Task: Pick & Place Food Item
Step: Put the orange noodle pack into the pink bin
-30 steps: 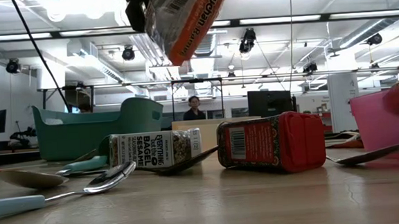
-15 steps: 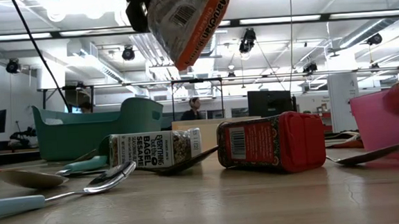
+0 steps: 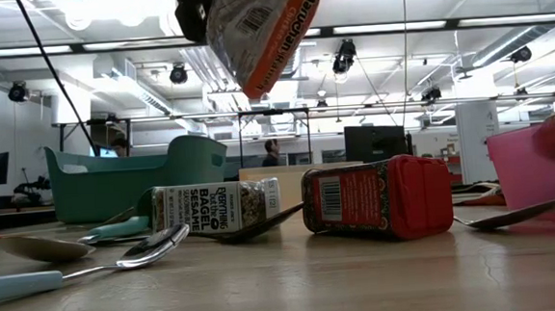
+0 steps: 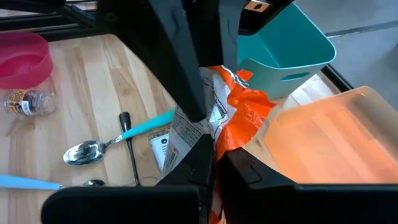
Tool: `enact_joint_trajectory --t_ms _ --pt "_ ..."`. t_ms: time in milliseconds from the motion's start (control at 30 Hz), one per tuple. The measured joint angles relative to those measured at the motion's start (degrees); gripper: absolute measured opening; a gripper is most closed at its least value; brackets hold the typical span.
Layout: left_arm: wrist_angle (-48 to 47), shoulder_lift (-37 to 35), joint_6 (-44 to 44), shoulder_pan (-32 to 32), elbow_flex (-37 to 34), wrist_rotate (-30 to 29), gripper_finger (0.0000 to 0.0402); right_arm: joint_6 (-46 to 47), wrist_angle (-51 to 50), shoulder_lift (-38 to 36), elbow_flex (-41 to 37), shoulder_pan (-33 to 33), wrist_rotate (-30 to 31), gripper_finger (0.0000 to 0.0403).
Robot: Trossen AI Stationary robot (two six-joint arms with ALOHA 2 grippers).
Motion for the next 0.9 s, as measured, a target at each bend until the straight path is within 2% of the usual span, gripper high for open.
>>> enact_joint_trajectory --t_ms 233,400,567,700,900 --pt "0.04 0.00 0.82 -0.02 0.00 0.02 0.0193 -0.20 -0.18 0.00 -0.02 0.00 -0.91 0.0008" --pt "0.03 0.00 0.81 -0.02 0.00 -0.09 0.0243 -0.15 -1.90 -0.02 -0.02 0.00 -3.51 0.0008" --pt "-0.01 -0.04 0.36 0.06 0.00 -0.27 0.0270 -0.10 -3.23 -0.02 -0.09 0.44 -4.01 0.0008" --pt "-0.24 -0.33 0.13 0.05 0.00 -0.25 0.0274 0.16 -4.62 -0.02 -0.09 0.52 -4.60 0.0008" --pt "-3.30 -1.50 -0.29 0.07 0.00 -0.28 0.0275 4.52 -13.24 -0.04 1.47 1.17 -4.60 0.0008"
